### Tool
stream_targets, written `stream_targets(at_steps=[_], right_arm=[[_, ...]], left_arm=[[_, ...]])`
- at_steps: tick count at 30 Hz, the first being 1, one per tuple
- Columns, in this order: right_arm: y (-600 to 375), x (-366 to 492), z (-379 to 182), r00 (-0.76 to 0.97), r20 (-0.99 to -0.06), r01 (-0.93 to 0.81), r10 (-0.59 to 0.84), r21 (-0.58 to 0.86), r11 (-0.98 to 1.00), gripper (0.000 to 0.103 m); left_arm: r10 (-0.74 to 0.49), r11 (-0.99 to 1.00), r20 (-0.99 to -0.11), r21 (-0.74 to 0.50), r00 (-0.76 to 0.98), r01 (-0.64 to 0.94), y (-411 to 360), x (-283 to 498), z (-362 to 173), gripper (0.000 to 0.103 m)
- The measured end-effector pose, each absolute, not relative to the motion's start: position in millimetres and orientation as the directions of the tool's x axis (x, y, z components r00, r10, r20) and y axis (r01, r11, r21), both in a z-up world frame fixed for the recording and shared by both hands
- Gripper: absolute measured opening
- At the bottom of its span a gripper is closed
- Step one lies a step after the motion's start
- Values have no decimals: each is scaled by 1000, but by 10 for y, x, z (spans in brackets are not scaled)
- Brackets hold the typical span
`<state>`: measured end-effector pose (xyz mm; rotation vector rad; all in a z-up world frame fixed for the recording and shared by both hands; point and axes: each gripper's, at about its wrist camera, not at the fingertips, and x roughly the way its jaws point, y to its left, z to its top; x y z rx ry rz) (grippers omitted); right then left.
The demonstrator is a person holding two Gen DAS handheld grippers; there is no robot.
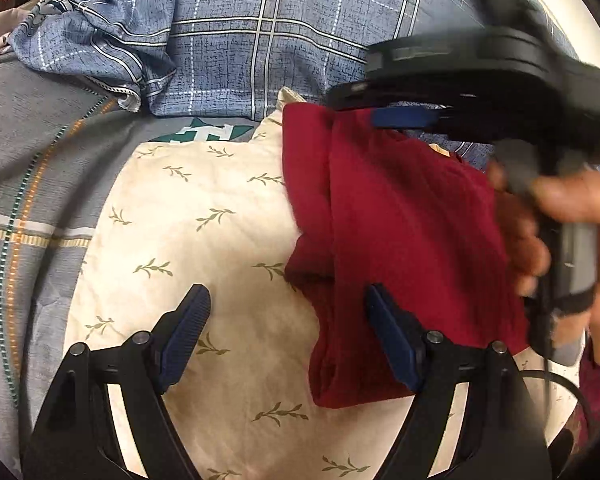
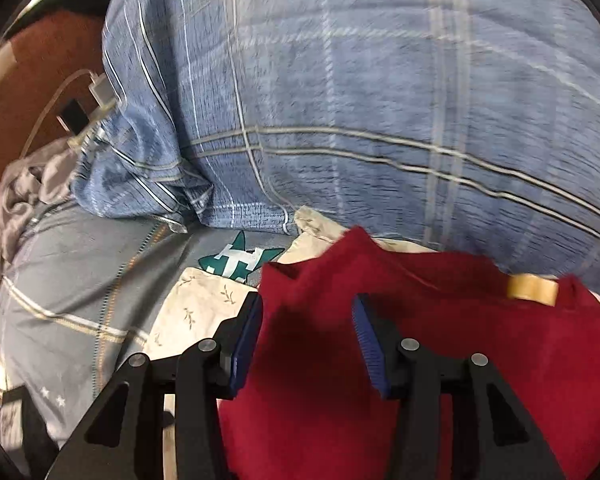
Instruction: Fold small clothes
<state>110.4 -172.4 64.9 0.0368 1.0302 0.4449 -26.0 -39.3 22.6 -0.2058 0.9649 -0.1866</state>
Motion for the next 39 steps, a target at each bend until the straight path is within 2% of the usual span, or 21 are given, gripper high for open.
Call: stream_targets(at_steps=[1,2,3,4,8,13,14,15,16,17,18,19,20,23,24,25,27,29,32,35,39], right_arm=[[-1680,1131,604,425,-830,-345,362,221,912,49],[-1624,1154,556,422,-841,-354,340,192,915,40],[-1569,1165,516,431,-851,-360,301,143,922,29],[-1548,1157,506,439,-853,-363,282,119,924,7],[-1556,1123,620,480,-807,-382,344,161,910,7],[-1454,1282,232,398,-864,-371,308,155,915,7],[-1443,1255,256,413,-857,-382,308,145,913,13],[-1442,1214,325,428,-850,-387,308,135,912,13],[-1446,1191,370,435,-848,-385,303,129,914,21],[-1443,1156,434,439,-846,-386,304,128,914,43],[-1440,1129,476,443,-843,-388,305,127,913,55],[-1423,1100,511,450,-840,-393,304,119,912,74],[-1391,1078,525,457,-839,-401,294,101,911,78],[-1284,1082,461,448,-860,-420,246,41,907,77],[-1167,1139,291,419,-890,-417,181,-12,909,77],[-1134,1151,239,423,-892,-419,158,-38,907,75],[-1127,1127,242,478,-871,-415,117,-106,904,52],[-1234,1121,338,468,-862,-414,193,-20,910,22],[-1451,1102,523,464,-836,-407,294,94,909,17],[-1716,1111,676,440,-803,-389,402,233,891,16],[-1885,1094,744,434,-778,-381,454,298,875,15]], left_arm=[[-251,964,-792,-257,556,69,-394,-264,225,80],[-254,963,-792,-259,556,72,-395,-267,223,80],[-260,962,-791,-263,554,77,-395,-270,222,80],[-264,961,-790,-266,554,79,-383,-270,224,80],[-285,953,-785,-292,549,77,-340,-254,230,80],[-284,953,-789,-297,544,67,-326,-242,196,81],[-285,952,-789,-297,544,69,-324,-246,198,81],[-287,952,-789,-297,544,71,-322,-248,199,81],[-288,952,-789,-299,543,70,-320,-246,195,81],[-289,951,-789,-301,542,69,-319,-247,189,82],[-289,951,-789,-302,542,68,-317,-253,187,82],[-288,951,-789,-300,542,68,-319,-259,184,82],[-287,952,-789,-298,544,69,-321,-259,183,82],[-288,951,-789,-302,543,66,-317,-258,185,82],[-287,951,-789,-302,543,65,-320,-254,180,82],[-285,952,-789,-300,544,64,-323,-250,177,82],[-286,952,-789,-301,544,64,-320,-240,177,83],[-296,948,-783,-313,547,66,-317,-234,184,83],[-332,934,-764,-349,553,78,-315,-214,185,85],[-375,915,-746,-391,551,94,-329,-183,180,85],[-429,889,-714,-441,552,121,-374,-126,236,86]])
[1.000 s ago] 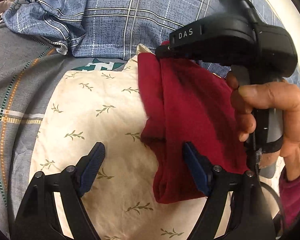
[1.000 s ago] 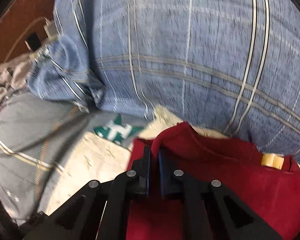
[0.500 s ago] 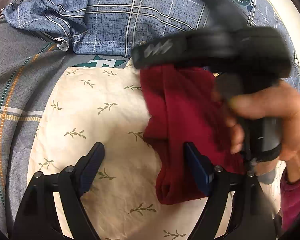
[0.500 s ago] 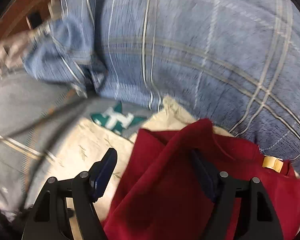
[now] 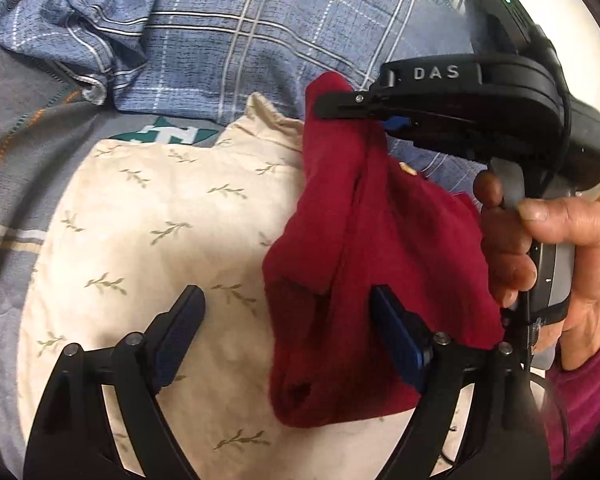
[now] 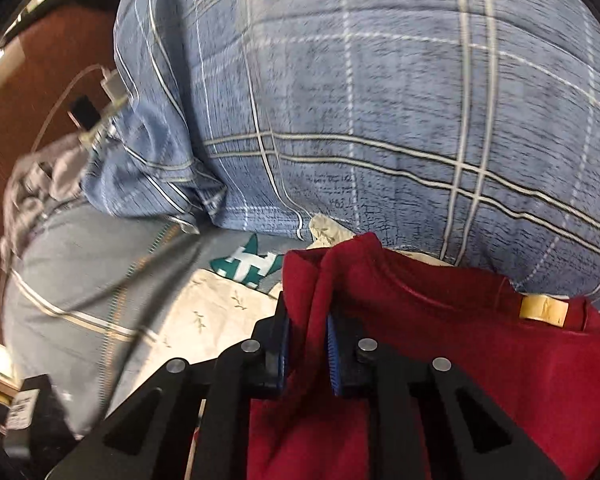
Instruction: Fold small clothes
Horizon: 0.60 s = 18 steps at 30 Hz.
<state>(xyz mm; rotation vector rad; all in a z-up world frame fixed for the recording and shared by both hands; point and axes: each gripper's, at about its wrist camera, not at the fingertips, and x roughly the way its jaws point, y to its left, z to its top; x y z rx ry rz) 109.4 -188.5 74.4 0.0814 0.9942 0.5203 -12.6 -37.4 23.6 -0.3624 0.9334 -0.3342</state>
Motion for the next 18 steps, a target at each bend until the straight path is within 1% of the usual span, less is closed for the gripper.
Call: stream_targets(at_steps=[5,7,8,9,10,11,15,17,18], right_arm=[[-1897,1050,802,431,-777,-388,458,299,872,15],[-1800,1068,748,421,-791,-396,444,281,874,15],[-1748,1076,718,419,-798,-402,434,265,877,15],[-1697,1091,693,411,-807,-407,423,252,878,15],[-1673,1106,660,403,-812,-408,422,253,877,19],[-1632,1126,632,394,-821,-408,413,247,879,22],[-1478,1129,541,374,-859,-420,349,179,890,29],[-1410,1122,504,363,-874,-429,324,152,890,45],[-1372,1114,486,357,-881,-439,311,135,888,47]], left_arm=[[-502,846,-671,-514,546,145,-379,-57,314,85],[-509,843,-667,-515,544,157,-397,-28,352,84],[-508,844,-667,-513,545,159,-403,-27,374,82],[-509,844,-667,-512,544,161,-403,-35,376,76],[-507,846,-671,-509,540,162,-408,-39,374,74],[-505,848,-674,-505,540,162,-411,-39,373,74],[-498,851,-674,-502,545,156,-411,-43,372,74],[-495,853,-678,-499,544,153,-411,-58,380,74],[-493,854,-679,-497,543,154,-415,-59,383,74]])
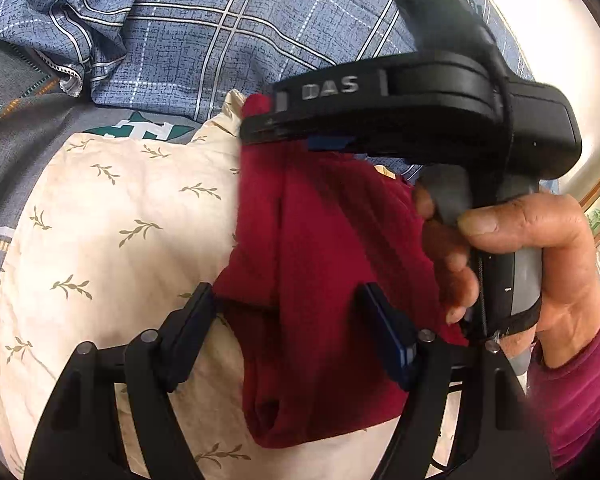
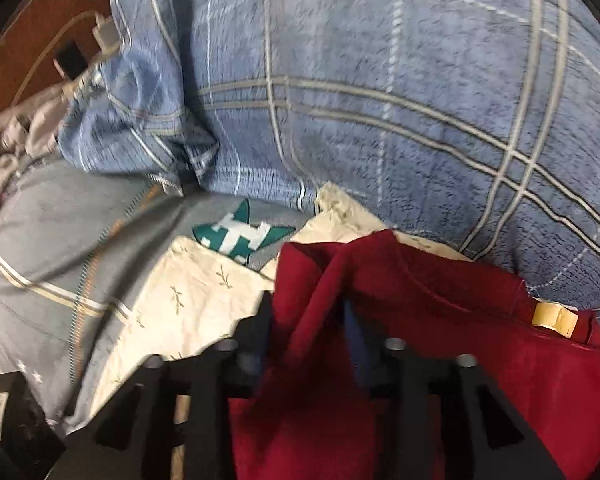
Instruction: Fold small clothes
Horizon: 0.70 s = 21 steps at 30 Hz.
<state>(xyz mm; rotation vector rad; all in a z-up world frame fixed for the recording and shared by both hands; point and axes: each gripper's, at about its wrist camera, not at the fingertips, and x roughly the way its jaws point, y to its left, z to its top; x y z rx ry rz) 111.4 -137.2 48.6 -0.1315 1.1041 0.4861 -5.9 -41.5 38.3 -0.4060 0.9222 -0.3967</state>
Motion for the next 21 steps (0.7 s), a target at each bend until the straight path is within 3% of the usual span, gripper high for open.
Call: stream_targets(at_steps=[2,6,8,16,21], right_arm=[[-1297,1107,437,353,-895,-459,273,89,884,51],[-1220,1060,379,381,-900,-488,211,-2,873,49],[-1233,1013,409,425,-883,-481,202,-31,876,26],[-1631,991,646,421,-832,-442,360,158,883,17],[-1679,1049,694,406,-836,-435,369,178,883,16]], left_arm=[[-491,856,-681,-494,543,155,-416,-59,383,74],[-488,859,-684,-488,543,156,-433,-46,381,74],[-487,859,-685,-487,543,156,-438,-46,386,74],[-495,854,-680,-497,540,157,-452,-25,379,78],[-518,830,-657,-541,548,136,-371,-19,377,77]])
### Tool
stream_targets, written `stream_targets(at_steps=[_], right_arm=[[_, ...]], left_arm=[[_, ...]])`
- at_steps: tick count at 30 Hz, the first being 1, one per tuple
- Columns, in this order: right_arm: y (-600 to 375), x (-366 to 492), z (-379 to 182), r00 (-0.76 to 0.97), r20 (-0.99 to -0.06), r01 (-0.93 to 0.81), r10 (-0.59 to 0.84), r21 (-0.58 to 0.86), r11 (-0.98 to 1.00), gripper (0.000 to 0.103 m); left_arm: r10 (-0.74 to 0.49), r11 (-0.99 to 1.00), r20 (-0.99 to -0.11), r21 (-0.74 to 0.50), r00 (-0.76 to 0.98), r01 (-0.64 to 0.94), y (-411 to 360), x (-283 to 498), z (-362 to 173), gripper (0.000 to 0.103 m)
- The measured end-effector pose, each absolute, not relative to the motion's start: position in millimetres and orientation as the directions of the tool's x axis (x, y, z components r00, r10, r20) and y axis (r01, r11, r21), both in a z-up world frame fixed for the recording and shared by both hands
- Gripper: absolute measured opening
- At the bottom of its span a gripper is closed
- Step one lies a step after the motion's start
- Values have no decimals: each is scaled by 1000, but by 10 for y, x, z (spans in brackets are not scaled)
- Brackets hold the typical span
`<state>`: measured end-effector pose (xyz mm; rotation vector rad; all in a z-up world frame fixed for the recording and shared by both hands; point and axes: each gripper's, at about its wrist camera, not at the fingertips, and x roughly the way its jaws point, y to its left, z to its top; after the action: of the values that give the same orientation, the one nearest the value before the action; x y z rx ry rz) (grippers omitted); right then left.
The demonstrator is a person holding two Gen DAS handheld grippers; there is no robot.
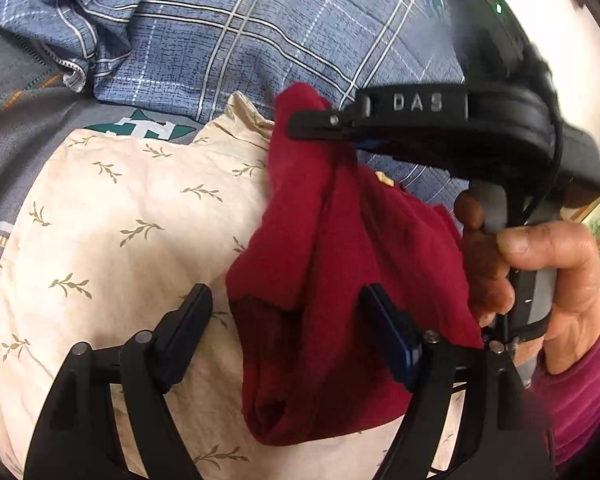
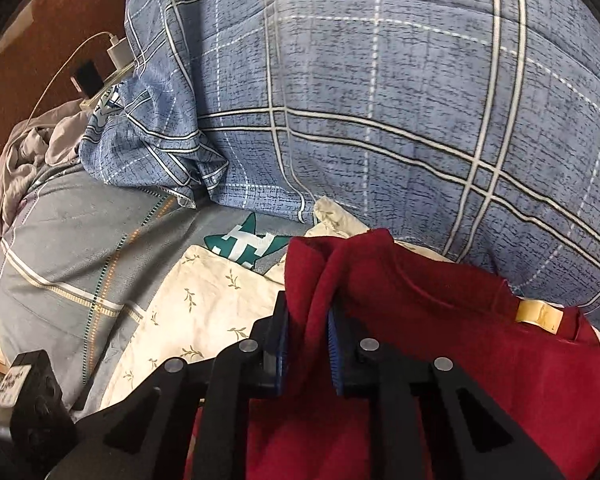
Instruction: Fold small clothes
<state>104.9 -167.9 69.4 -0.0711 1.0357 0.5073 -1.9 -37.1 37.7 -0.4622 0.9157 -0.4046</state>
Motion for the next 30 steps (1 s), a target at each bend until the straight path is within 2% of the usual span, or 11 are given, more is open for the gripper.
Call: stream_targets(at_steps=[3,9,10,14,24,28,30], right_arm=[[-1601,1108,607,383,-855,-439,350,164,883,17],[-1355,1204,431,346,-894,-459,283,101,883,28],[-1325,1209,399,343,-898,-462,275,94,882,34],[-1242,1207,306,338,-908,-485,247,56,873,44],[-1300,1211,225,337,-898,-492,281,87,866,46],[-1388,1211,227,316,-892,-501,323,132,855,56],[-1407,1227,225,310,-896,-495,318,134,859,56]], left_arm=[[-531,822,-657,-552,535,138,-370,-2,363,55],[-524,828,-665,-544,532,135,-370,4,338,55],[-521,830,-667,-541,533,134,-361,0,321,55],[-510,838,-672,-529,538,134,-392,6,305,55],[-508,839,-671,-529,540,131,-397,-28,291,56],[-505,841,-673,-525,540,131,-395,-28,282,57],[-500,844,-675,-519,543,133,-404,-33,286,57]])
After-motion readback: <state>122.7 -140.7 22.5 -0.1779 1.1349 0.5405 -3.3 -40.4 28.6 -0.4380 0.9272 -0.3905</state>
